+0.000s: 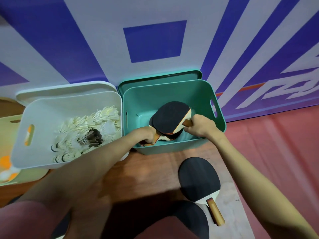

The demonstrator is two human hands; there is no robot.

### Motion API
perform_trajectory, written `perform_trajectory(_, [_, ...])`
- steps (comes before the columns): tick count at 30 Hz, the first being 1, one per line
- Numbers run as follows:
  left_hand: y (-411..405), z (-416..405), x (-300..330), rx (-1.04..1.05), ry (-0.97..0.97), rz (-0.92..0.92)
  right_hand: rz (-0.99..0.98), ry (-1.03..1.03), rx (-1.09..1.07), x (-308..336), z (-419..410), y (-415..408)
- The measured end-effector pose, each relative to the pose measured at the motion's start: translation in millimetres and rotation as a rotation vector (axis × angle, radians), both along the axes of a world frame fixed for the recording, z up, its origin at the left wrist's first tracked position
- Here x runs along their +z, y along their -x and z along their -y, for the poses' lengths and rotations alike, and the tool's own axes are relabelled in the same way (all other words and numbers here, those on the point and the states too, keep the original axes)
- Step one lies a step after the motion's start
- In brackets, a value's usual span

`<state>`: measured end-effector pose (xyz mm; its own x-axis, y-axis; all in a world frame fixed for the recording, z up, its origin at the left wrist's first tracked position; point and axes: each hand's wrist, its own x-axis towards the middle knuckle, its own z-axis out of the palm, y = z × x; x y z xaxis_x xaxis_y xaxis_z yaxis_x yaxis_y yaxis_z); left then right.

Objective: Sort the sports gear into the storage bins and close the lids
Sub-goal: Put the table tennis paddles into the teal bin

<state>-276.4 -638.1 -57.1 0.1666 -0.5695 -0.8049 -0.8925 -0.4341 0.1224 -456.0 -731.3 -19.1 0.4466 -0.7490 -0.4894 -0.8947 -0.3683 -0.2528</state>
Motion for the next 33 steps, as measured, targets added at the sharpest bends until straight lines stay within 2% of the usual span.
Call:
perform_trajectory(4, [-8,-3,13,-0.178,0.112,0.08,-0.035,-0.084,0.064,-15,4,-8])
perform_trajectory(11, [-31,-12,36,-0.165,0.359,0.113,-0.047,-0.284,0.191,-31,12,-27])
perform_trajectory(16, [-35,-29,43,-0.169,0.442,0.12,-0.17,-0.279,0.175,-36,14,-28])
perform_trajectory(19, [-33,-38,46,-0.136,0.508,0.11,-0.145,-0.202,0.125,-37,14,-25])
perform_trajectory(23, [-25,-53,50,-0.027,0.647,0.089,0.095,0.001,0.049,-25,3,-25])
perform_trajectory(26, [-15,-73,53,0.102,0.918,0.023,0.406,0.187,0.026,-10,-21,-21])
perform_trajectory(29, [-3,-96,55,0.12,1.165,0.005,0.737,0.319,0.007,5,-67,-9])
perform_trajectory(31, [7,-112,56,0.119,1.201,-0.007,0.844,0.381,-0.006,9,-98,4])
perform_trajectory(33, [16,-130,53,0.105,1.193,-0.032,0.857,0.394,-0.023,4,-125,20])
